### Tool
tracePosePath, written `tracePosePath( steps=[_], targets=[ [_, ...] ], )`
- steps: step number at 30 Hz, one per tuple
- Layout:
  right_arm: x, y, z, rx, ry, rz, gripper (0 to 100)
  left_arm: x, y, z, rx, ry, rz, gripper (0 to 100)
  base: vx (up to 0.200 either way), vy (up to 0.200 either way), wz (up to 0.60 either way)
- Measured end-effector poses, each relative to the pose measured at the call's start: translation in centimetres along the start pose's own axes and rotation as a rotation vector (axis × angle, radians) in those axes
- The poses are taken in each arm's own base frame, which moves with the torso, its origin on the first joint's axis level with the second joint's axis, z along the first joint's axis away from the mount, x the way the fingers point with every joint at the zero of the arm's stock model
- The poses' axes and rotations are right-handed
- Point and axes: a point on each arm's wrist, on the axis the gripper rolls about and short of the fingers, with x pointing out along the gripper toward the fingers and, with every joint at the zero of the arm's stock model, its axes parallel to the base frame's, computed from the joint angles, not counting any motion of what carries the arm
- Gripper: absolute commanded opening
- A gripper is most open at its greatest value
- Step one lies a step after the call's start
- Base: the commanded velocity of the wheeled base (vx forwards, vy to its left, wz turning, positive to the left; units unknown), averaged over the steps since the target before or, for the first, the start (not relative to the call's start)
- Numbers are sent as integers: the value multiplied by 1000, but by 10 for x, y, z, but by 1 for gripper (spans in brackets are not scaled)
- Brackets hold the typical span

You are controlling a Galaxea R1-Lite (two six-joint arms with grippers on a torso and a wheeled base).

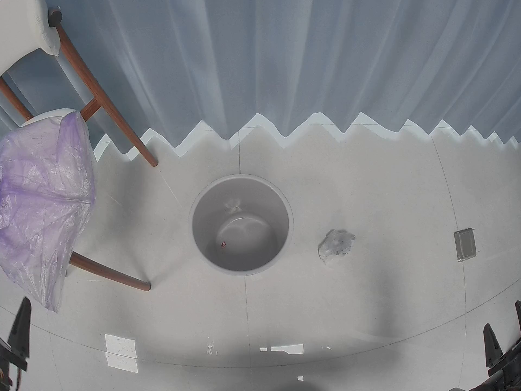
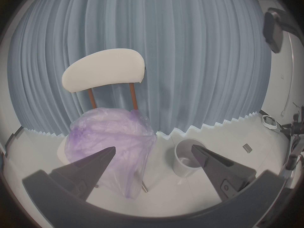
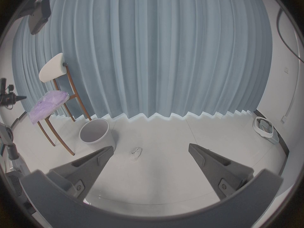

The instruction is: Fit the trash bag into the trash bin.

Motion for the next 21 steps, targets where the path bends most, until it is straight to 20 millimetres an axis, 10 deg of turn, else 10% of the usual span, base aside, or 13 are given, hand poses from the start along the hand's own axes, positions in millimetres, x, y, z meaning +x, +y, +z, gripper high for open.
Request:
tracePosePath(
  steps=[10, 21],
  targets=[
    [0, 0, 0, 0, -1, 0, 100, 79, 8, 82, 18, 100, -4, 100, 0, 0, 0],
    [0, 0, 0, 0, -1, 0, 100, 169, 13, 75, 308, 347, 57, 100, 0, 0, 0]
  ],
)
